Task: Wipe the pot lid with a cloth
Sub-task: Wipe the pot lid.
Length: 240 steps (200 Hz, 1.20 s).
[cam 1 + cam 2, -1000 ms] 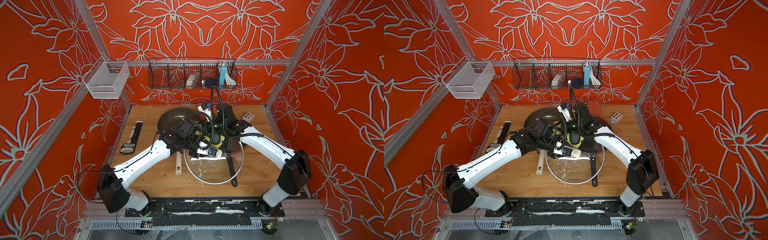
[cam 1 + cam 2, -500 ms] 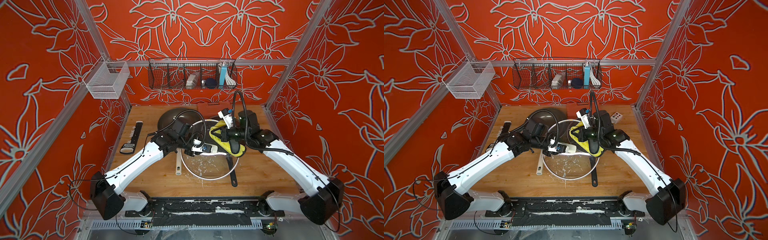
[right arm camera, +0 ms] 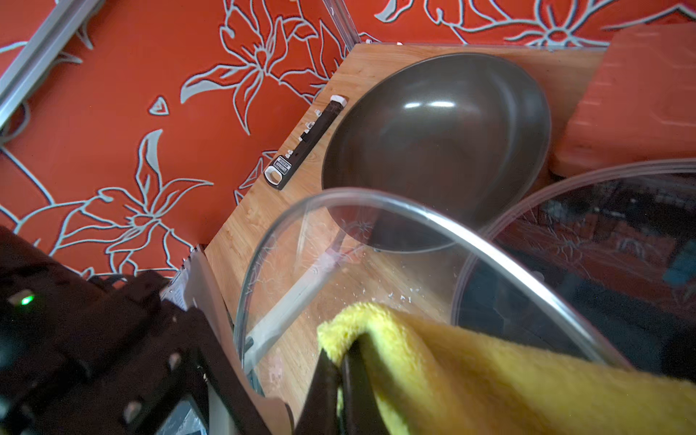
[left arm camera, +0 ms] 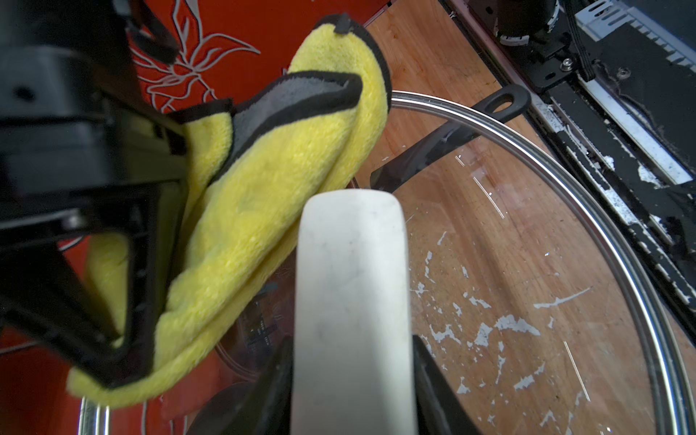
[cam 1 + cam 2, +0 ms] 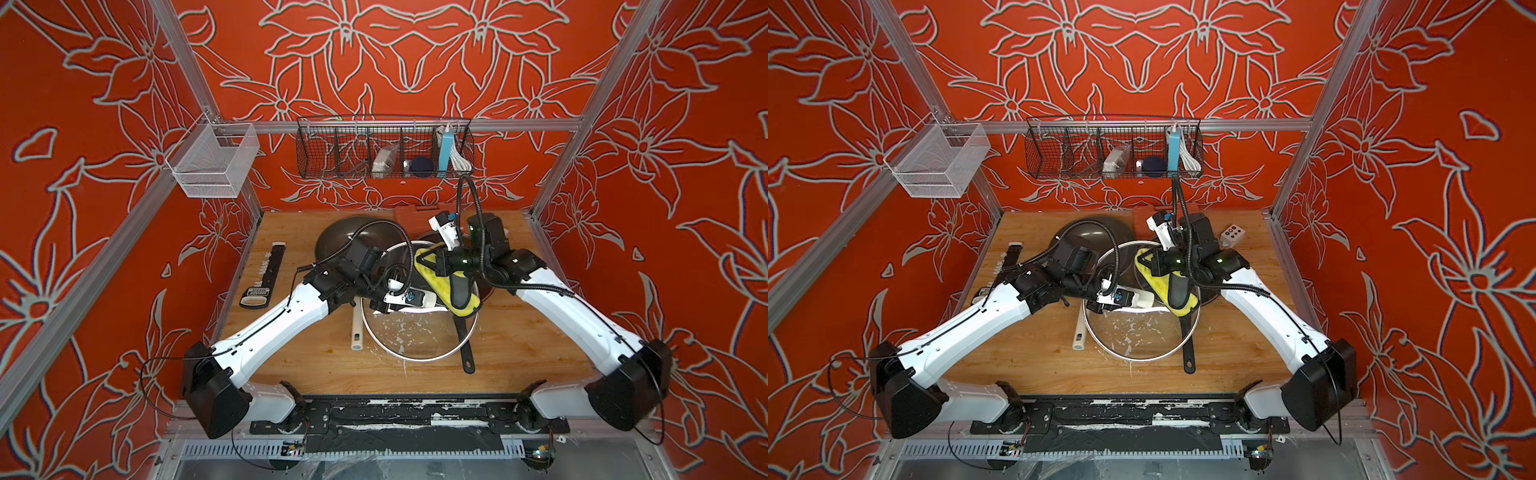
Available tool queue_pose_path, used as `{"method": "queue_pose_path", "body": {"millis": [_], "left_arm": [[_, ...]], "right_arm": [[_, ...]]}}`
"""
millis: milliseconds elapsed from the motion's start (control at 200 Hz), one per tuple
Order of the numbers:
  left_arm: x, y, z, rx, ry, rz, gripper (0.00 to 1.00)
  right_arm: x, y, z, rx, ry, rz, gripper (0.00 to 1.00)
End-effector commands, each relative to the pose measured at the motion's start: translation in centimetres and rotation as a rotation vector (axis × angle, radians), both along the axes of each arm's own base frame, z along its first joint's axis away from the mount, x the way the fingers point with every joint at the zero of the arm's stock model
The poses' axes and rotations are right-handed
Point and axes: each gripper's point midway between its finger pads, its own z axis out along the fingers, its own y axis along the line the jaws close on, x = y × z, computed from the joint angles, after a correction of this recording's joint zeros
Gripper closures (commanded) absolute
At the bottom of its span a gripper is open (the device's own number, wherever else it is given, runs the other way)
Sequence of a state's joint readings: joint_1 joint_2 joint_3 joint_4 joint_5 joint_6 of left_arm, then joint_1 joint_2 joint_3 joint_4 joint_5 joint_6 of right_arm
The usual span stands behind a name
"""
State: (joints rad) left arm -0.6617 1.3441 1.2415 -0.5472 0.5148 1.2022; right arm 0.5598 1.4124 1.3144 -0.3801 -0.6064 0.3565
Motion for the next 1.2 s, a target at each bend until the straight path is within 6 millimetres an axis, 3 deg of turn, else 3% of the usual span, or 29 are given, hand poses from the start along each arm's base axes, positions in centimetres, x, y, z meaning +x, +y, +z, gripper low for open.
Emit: {"method": "queue_pose_path", "body": {"millis": [0, 225, 435, 576, 811, 1196], "left_arm": [[0.1, -3.0, 8.4, -0.242, -0.201, -0.109, 1.0], [0.7, -3.6, 8.2, -0.262, -0.205, -0.088, 1.0], [0.6, -3.4, 8.7, -0.273, -0.21, -0.084, 1.0], [0.9, -3.1, 8.8, -0.273, -0.215, -0.064, 1.0], [1.7, -1.8, 9.4, -0.303, -0.198, 0.001, 1.0], [3.6, 0.7, 11.0, -0.404, -0.138, 0.226, 1.0]], "right_arm": [[0.9, 2.8, 2.4, 0.064, -0.053, 0.051, 1.0], [2.5, 7.7, 2.1, 0.102, -0.022, 0.119, 1.0], [3.5, 9.3, 0.3, 0.107, 0.015, 0.129, 1.0], [3.4, 9.4, 0.2, 0.111, 0.008, 0.136, 1.0], [2.9, 7.0, 0.4, 0.04, -0.022, 0.093, 1.0], [1.1, 0.5, -0.1, -0.028, -0.026, -0.012, 1.0]]}}
